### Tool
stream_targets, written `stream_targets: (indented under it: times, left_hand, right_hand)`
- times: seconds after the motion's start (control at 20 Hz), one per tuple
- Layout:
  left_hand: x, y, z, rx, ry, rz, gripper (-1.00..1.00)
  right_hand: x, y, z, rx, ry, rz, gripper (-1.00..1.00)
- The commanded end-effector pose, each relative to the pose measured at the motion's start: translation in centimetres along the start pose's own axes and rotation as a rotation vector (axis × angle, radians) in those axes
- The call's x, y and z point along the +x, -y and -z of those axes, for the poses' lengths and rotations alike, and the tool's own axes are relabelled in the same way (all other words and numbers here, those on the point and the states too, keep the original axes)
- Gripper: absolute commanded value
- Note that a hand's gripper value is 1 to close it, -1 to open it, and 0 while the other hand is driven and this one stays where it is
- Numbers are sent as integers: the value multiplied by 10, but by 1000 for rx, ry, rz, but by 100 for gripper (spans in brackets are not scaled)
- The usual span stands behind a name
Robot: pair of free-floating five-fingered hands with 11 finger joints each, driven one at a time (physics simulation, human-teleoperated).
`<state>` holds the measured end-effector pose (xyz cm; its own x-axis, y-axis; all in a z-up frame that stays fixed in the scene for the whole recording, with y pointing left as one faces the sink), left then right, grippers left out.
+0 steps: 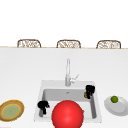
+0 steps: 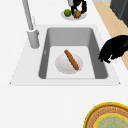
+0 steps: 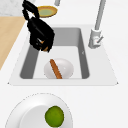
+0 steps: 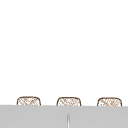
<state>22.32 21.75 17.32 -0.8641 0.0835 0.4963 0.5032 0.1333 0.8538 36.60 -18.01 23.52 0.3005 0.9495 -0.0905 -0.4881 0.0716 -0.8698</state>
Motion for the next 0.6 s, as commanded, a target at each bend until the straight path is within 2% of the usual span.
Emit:
stream_targets:
  times: [0.0, 0.25, 0.55]
  left_hand:
    - [0, 0, 0, 0, 0, 0, 0]
    - [0, 0, 0, 0, 0, 0, 0]
    - [0, 0, 0, 0, 0, 0, 0]
  right_hand:
    - [15, -26, -5, 1, 48, -7, 100]
    - [44, -71, -4, -39, 48, 8, 100]
    - [84, -119, 3, -26, 44, 24, 100]
